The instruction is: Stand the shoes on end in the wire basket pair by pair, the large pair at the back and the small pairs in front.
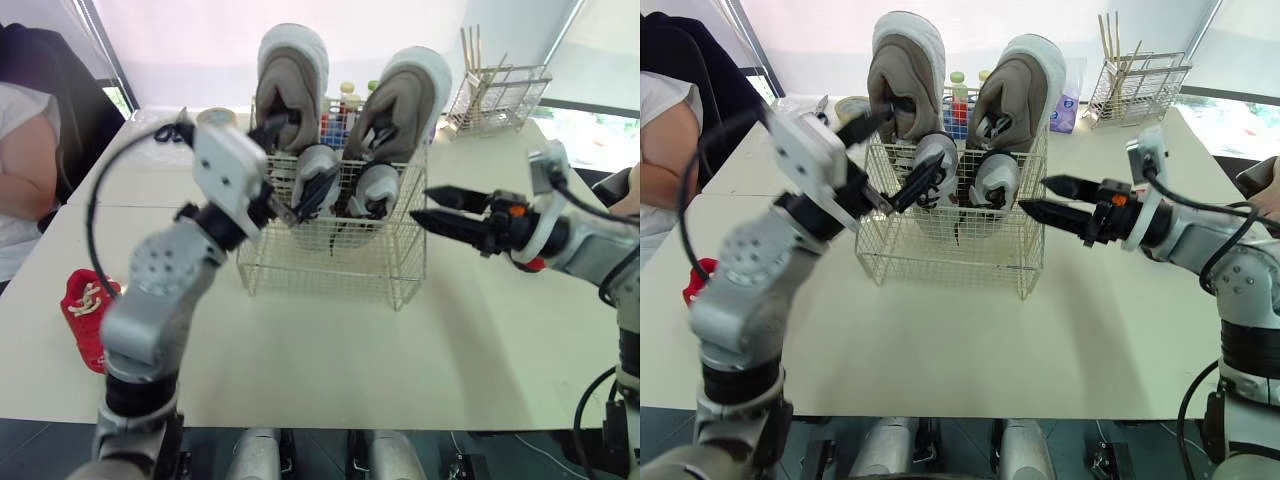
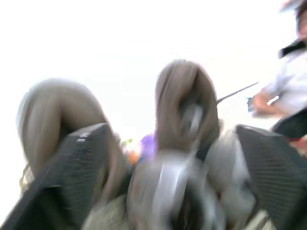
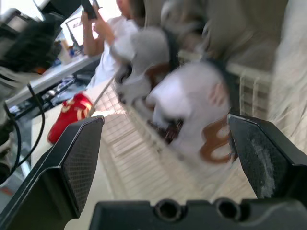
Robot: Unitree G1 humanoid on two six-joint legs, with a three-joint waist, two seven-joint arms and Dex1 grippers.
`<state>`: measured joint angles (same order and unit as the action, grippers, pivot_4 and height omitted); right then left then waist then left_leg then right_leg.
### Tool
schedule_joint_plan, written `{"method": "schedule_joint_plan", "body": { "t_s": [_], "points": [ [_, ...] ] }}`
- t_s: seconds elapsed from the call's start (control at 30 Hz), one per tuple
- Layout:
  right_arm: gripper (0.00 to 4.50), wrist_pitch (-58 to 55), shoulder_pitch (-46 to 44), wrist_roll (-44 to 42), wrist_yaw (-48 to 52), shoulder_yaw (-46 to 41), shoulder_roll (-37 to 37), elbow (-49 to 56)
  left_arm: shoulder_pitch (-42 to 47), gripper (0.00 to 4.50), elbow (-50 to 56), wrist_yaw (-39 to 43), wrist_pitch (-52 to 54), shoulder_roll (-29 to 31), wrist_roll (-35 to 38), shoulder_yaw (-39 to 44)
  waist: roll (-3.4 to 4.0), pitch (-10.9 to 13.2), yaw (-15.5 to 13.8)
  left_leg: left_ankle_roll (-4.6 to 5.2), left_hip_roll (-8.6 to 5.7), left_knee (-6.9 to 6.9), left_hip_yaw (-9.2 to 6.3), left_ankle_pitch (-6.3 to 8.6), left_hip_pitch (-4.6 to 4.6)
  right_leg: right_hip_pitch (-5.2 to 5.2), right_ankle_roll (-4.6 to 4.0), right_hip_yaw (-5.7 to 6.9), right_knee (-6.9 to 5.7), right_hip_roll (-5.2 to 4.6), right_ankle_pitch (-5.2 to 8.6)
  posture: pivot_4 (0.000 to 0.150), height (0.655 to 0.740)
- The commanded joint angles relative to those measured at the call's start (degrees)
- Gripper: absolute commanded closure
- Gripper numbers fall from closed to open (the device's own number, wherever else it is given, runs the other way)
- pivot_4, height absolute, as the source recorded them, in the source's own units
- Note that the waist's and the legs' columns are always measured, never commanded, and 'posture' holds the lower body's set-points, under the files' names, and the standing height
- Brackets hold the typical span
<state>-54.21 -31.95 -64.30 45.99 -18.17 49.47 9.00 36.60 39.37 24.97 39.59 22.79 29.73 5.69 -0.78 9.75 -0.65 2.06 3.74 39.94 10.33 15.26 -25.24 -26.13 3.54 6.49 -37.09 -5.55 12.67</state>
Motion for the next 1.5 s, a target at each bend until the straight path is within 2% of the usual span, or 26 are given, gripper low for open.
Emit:
{"method": "schedule_joint_plan", "body": {
  "t_s": [0.03,0.17,0.23,0.3,0.37,0.43,0.5,0.57,0.73,0.9,1.1,1.33,1.43,1.5],
  "points": [
    [0.00,-4.55,0.85,-7.53,2.81,-12.50,5.62,-5.64,1.04,0.02,3.07,3.54,6.59,4.83,8.61,1.67,-0.02,0.01,-0.26,0.00,-0.01,-0.02,-0.01,0.00,0.00,0.01,0.02,0.01,0.01,0.00,0.01,0.150,0.7352],
    [0.00,2.14,5.29,3.69,-1.08,-14.43,7.82,-10.25,-3.06,0.02,2.09,7.37,15.11,10.19,22.79,4.25,-0.02,0.01,0.11,0.09,-0.07,0.03,-0.11,0.06,0.17,0.40,0.05,0.05,0.24,-0.01,0.03,0.150,0.7352],
    [0.00,6.98,5.46,9.81,-5.74,-12.20,5.26,-11.00,-6.45,0.02,0.92,8.85,17.56,12.07,29.75,6.13,-0.02,0.01,0.76,0.23,-0.04,-0.01,-0.06,0.17,0.56,0.76,0.06,0.04,0.41,0.00,0.05,0.150,0.7352],
    [0.00,13.99,3.85,17.46,-12.11,-9.69,1.87,-10.69,-8.07,0.02,-1.24,5.71,18.64,11.33,39.36,8.37,0.00,0.02,1.50,0.30,-0.04,-0.13,-0.04,0.23,0.80,0.92,0.04,0.02,0.44,-0.01,0.10,0.150,0.7352],
    [0.00,21.67,5.67,25.53,-19.71,-10.22,-1.90,-9.06,-11.08,0.02,-0.92,3.27,17.48,10.42,39.34,8.31,0.05,0.03,1.53,0.16,-0.04,-0.22,-0.05,0.15,0.83,0.87,0.02,-0.02,0.40,-0.01,0.09,0.150,0.7352],
    [0.00,24.14,10.05,28.29,-23.06,-12.48,-4.74,-6.79,-13.46,0.02,0.11,2.00,16.72,10.05,40.18,7.53,0.07,0.02,1.16,-0.17,-0.08,-0.36,-0.06,-0.05,0.85,0.84,0.06,-0.05,0.38,-0.01,0.09,0.150,0.7352],
    [0.00,26.16,17.58,31.14,-22.71,-12.32,-6.64,-3.85,-15.24,0.02,0.85,1.04,16.49,9.44,43.39,6.44,0.05,0.02,0.10,-0.26,-0.17,-0.63,-0.13,-0.12,0.84,0.82,0.10,-0.05,0.40,-0.03,0.10,0.150,0.7352],
    [0.00,27.71,24.41,32.96,-22.05,-11.43,-9.08,-2.46,-17.63,0.02,2.50,0.64,15.76,8.71,43.52,4.35,0.06,0.01,-0.25,-0.31,-0.19,-0.71,-0.17,-0.15,0.84,0.84,0.13,-0.04,0.46,0.00,0.12,0.150,0.7352],
    [0.00,32.14,29.12,36.99,-22.28,-10.42,-12.24,-5.88,-21.41,0.02,6.25,0.13,14.52,9.46,42.01,0.36,0.27,-0.01,0.65,-0.29,-0.20,-0.73,-0.13,-0.14,0.87,0.95,0.11,-0.07,0.70,0.03,0.09,0.150,0.7352],
    [0.00,36.73,26.60,39.81,-24.69,-10.23,-14.75,-13.47,-22.92,0.02,7.41,0.79,13.60,12.82,42.31,-0.20,0.36,-0.07,1.60,-0.21,-0.12,-0.81,-0.17,0.04,1.19,1.16,-0.20,-0.11,0.75,0.14,0.16,0.150,0.7352],
    [0.00,42.80,18.21,44.36,-25.34,-6.25,-17.46,-26.00,-23.21,0.02,8.09,0.80,13.57,15.46,42.73,-1.75,0.46,-0.08,1.67,-0.38,-0.10,-0.86,-0.19,-0.17,1.18,1.16,-0.22,-0.12,0.77,0.20,0.14,0.150,0.7352],
    [0.00,50.81,4.96,49.68,-28.91,-3.60,-17.88,-49.27,-25.01,0.02,9.54,0.22,12.24,17.73,40.68,-2.11,0.46,-0.08,1.79,-0.39,-0.12,-0.84,-0.18,-0.18,1.19,1.17,-0.22,-0.14,0.77,0.20,0.14,0.150,0.7352],
    [0.79,53.92,1.51,49.39,-28.70,-4.27,-17.96,-55.92,-27.41,0.00,10.66,0.48,11.94,19.66,42.07,-0.72,0.48,-0.07,1.76,-0.40,-0.11,-0.86,-0.19,-0.19,1.19,1.17,-0.21,-0.13,0.78,0.21,0.14,0.150,0.7352],
    [1.71,55.58,0.16,49.63,-28.38,-4.04,-17.72,-58.56,-28.89,0.00,10.99,0.48,11.51,20.98,42.43,0.30,0.47,-0.07,1.75,-0.41,-0.11,-0.89,-0.20,-0.20,1.18,1.17,-0.18,-0.13,0.78,0.21,0.14,0.150,0.7352]
  ]
}}
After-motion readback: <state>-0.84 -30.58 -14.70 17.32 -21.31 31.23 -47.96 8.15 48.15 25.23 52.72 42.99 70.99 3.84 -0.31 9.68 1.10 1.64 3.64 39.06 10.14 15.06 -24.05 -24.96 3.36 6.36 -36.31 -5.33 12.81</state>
